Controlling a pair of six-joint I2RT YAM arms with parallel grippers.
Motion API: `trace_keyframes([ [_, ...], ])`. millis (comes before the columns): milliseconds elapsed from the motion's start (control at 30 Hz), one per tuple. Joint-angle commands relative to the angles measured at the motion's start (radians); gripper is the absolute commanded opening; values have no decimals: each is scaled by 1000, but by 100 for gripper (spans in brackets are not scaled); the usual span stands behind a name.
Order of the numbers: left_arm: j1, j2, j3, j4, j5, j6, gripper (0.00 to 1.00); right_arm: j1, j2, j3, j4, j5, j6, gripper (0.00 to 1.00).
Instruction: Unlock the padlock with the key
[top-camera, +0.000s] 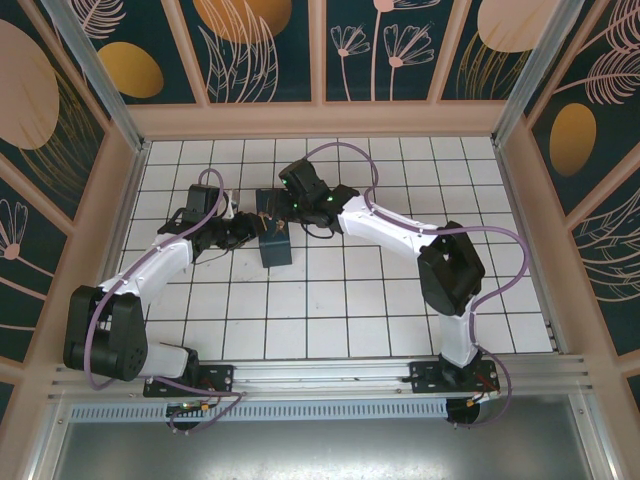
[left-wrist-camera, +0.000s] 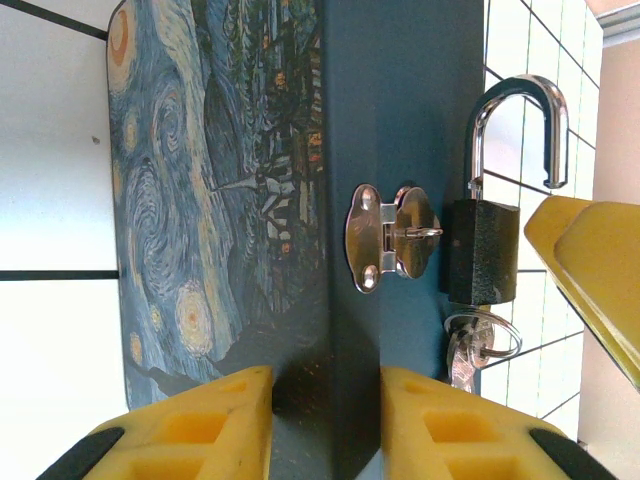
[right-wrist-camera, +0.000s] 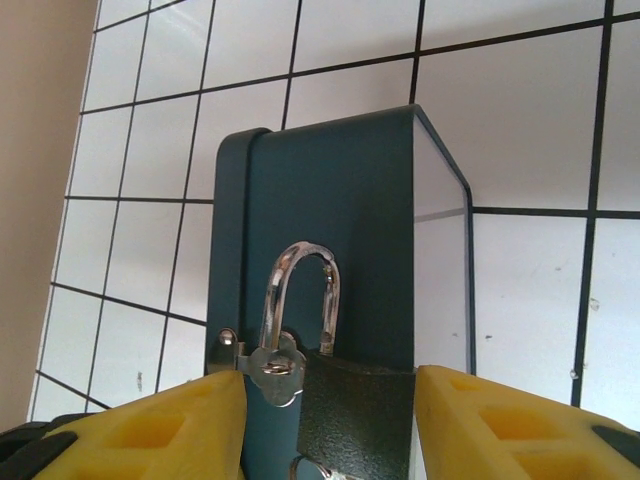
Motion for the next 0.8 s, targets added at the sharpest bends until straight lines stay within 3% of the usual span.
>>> trace_keyframes([
  [0,1,-6,-6,-51,-49,25,30,3,-9,-18,-24,58,-42,49],
  [400,2,-3,18,-70,-61,37,30,-1,70,3,-15,25,-104,53],
  [533,2,-8,12,-72,-64,38,30,-9,61,-33,53,31,-91,43],
  [767,1,-4,11,-77,-76,42,30,-14,-8,-120,146,14,-61,12],
])
